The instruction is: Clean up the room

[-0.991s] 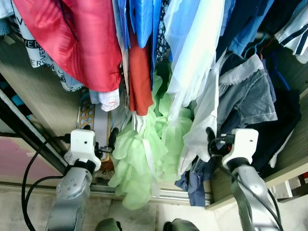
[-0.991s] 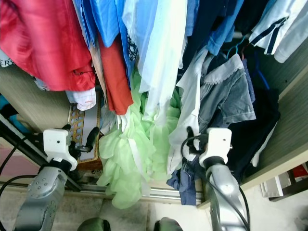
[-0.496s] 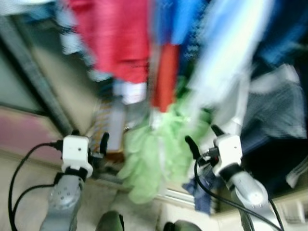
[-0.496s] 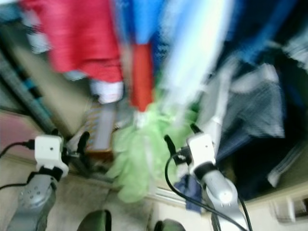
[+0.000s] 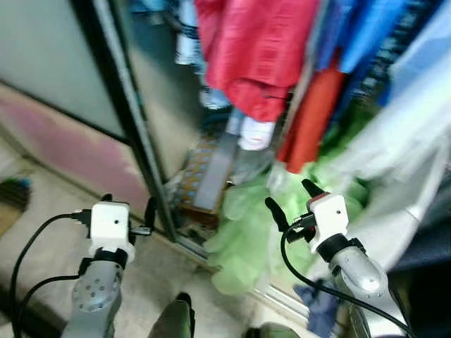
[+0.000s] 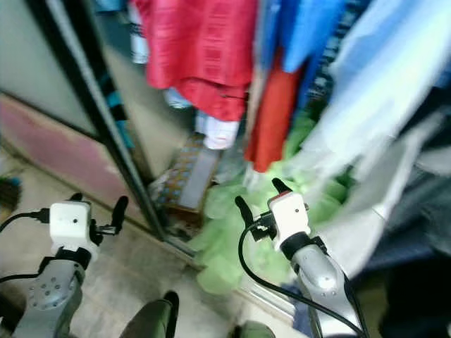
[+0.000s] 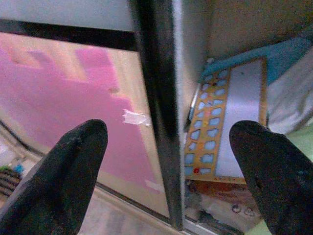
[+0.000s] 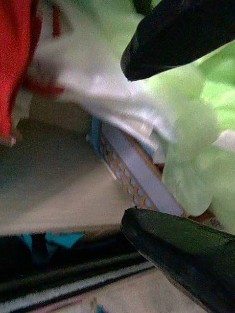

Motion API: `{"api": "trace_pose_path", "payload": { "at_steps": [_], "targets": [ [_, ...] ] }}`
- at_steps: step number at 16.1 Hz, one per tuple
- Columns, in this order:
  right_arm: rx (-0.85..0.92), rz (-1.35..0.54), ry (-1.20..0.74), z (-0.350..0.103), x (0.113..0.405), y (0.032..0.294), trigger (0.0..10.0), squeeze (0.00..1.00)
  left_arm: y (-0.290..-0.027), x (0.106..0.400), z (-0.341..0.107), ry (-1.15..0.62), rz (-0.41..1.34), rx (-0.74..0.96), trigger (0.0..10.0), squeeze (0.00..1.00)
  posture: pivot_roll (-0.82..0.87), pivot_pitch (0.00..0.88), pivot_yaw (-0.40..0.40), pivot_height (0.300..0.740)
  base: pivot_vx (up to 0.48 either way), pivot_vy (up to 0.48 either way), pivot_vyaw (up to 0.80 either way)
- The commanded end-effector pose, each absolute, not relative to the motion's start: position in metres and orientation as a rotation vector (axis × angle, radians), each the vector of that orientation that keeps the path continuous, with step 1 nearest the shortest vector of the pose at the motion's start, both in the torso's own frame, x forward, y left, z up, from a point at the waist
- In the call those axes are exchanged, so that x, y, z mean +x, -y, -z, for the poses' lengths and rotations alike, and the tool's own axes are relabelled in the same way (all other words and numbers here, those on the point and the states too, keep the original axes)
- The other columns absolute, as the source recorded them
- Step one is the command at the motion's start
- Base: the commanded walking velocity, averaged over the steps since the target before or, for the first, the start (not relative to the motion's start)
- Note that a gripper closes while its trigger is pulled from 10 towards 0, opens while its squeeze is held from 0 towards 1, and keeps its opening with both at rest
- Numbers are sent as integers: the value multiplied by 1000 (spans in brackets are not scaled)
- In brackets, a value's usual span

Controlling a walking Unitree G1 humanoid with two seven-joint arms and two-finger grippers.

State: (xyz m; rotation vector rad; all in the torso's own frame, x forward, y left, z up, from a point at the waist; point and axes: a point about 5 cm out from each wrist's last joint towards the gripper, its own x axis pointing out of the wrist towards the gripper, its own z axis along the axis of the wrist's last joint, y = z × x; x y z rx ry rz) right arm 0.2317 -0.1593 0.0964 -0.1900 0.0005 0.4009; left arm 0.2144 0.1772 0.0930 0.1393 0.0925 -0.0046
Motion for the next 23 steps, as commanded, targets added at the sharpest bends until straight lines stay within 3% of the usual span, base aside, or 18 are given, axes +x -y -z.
{"api": "trace_pose_path", "payload": {
  "at_steps": [1,5,15,23],
  "targets": [
    [-191,-391,-4,-94,231,160,10000,0,-177,216,-96,-82,15,146,10000,0,27,118,-46,740,0,0,800],
    [-171,-387,-4,-92,231,157,10000,0,-176,218,-96,-83,24,139,10000,0,47,97,-47,740,0,0,713],
    [-196,-388,25,-96,239,153,10000,0,-169,228,-92,-78,45,134,10000,0,-1,81,-41,740,0,0,0],
    [-116,-562,-53,-95,233,143,10000,0,-169,220,-92,-81,11,130,10000,0,25,97,-85,740,0,0,797]
  ]
}}
